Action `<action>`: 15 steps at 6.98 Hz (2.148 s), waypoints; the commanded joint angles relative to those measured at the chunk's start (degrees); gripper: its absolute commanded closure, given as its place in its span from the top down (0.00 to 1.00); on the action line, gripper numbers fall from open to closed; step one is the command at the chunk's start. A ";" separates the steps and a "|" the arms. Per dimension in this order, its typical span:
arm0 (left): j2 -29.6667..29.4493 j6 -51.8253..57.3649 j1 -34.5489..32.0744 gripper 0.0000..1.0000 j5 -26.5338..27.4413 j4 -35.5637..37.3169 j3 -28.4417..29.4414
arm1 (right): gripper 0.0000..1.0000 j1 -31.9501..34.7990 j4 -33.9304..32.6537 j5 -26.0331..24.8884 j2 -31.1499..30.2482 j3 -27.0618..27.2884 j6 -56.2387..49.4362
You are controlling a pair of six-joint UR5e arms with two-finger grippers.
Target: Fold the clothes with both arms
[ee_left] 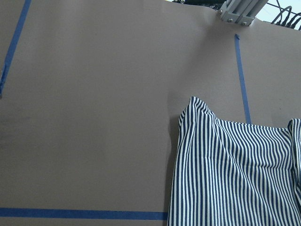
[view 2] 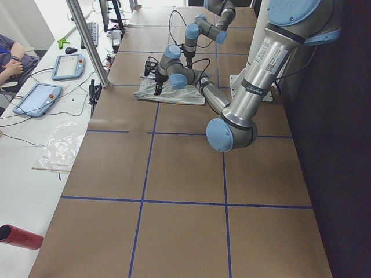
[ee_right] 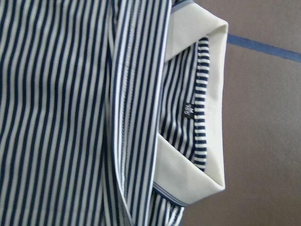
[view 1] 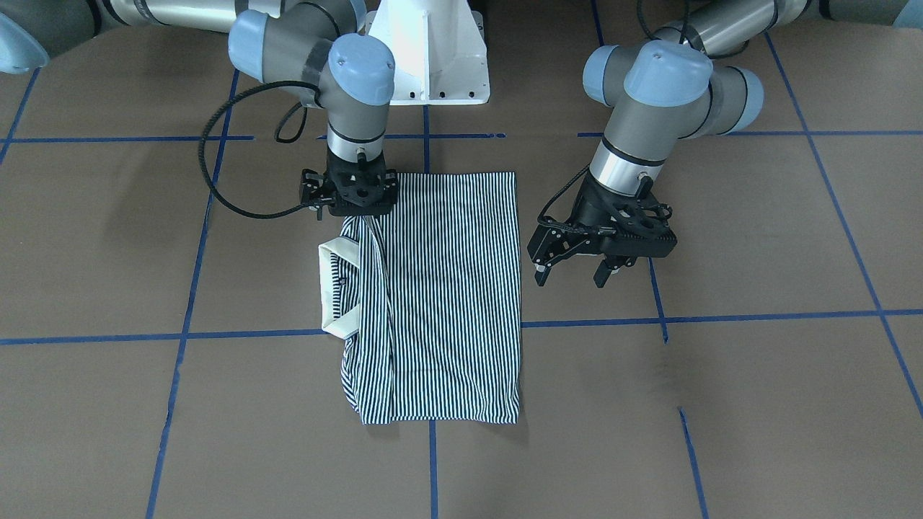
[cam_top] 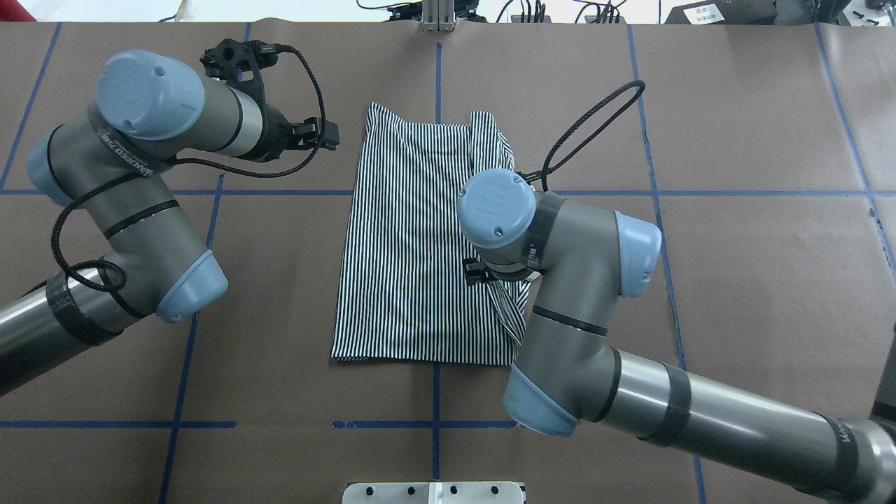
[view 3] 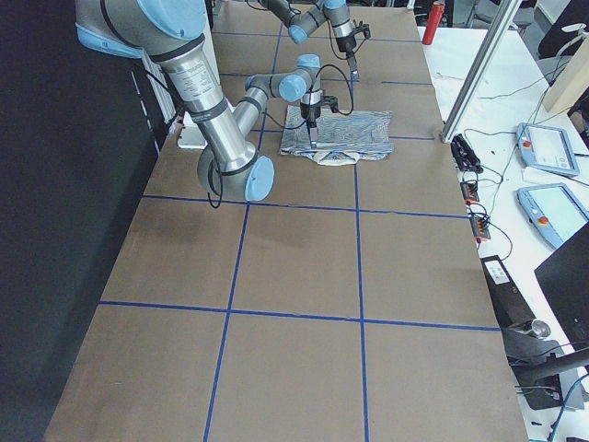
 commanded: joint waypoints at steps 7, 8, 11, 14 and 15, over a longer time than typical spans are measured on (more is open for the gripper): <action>0.18 -0.09 0.03 1.00 -0.03 -1.58 0.96 | 1.00 -2.35 -4.03 2.45 1.09 -6.10 -3.05; 0.18 -0.09 0.03 1.00 -0.03 -1.67 1.05 | 1.00 -2.35 -4.47 2.45 1.09 -6.10 -3.13; 0.00 -0.09 0.03 1.00 -0.03 -2.02 1.66 | 1.00 -1.39 -4.57 2.45 1.09 -5.93 -3.66; -0.17 -0.43 0.03 1.00 -0.03 -4.29 3.59 | 1.00 -1.12 -4.57 2.27 1.00 -5.66 -3.92; -0.17 -0.52 0.03 1.00 -0.03 -5.09 4.47 | 1.00 -1.12 -4.57 2.01 0.92 -5.66 -3.84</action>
